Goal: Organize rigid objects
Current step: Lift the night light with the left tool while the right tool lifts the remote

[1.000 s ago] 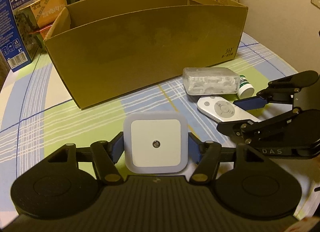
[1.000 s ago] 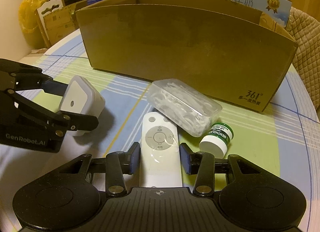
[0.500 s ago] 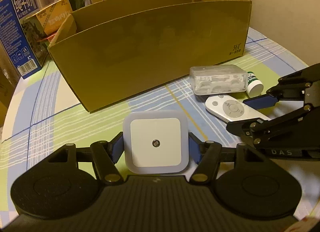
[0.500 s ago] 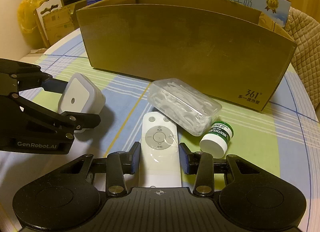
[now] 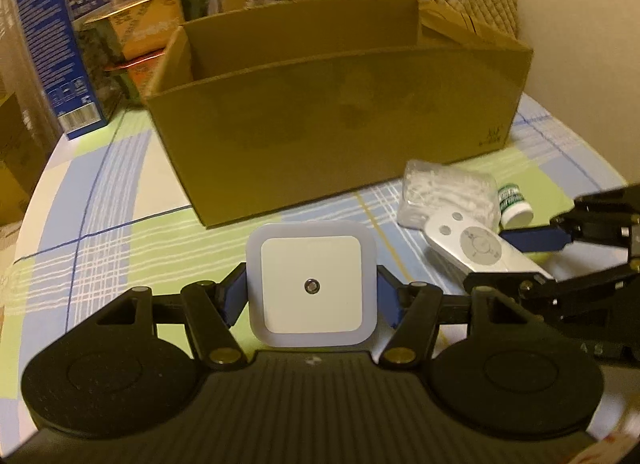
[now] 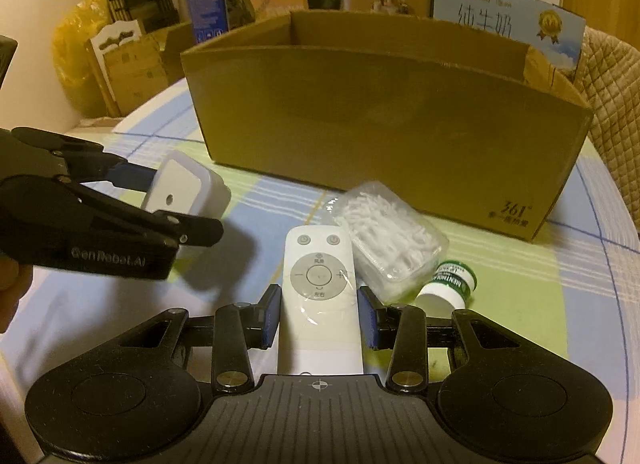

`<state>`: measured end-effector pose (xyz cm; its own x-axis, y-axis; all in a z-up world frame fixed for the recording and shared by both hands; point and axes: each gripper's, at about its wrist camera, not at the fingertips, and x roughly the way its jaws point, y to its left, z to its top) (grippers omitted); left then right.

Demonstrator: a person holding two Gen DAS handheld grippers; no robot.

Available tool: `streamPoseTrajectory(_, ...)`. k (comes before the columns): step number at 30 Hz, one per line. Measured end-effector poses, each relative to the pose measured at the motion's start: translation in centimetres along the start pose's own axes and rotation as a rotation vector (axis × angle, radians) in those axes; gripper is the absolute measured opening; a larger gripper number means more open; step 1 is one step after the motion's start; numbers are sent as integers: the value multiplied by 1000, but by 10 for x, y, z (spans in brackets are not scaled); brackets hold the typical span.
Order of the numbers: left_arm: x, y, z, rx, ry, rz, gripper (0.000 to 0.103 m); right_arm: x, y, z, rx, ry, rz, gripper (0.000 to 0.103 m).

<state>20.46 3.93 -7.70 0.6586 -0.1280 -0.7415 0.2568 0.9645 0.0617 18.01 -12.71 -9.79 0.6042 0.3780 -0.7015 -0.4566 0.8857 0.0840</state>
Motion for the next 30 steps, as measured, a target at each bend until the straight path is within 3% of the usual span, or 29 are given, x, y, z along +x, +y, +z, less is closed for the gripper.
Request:
streamPoseTrajectory(16, -83, -17, 44, -114, -78, -8, 60, -87, -17, 18, 143, -78, -63, 37)
streamPoseTrajectory(30, -114, -39, 38, -132, -34, -18, 60, -133, -17, 25, 183, -106, -59, 37)
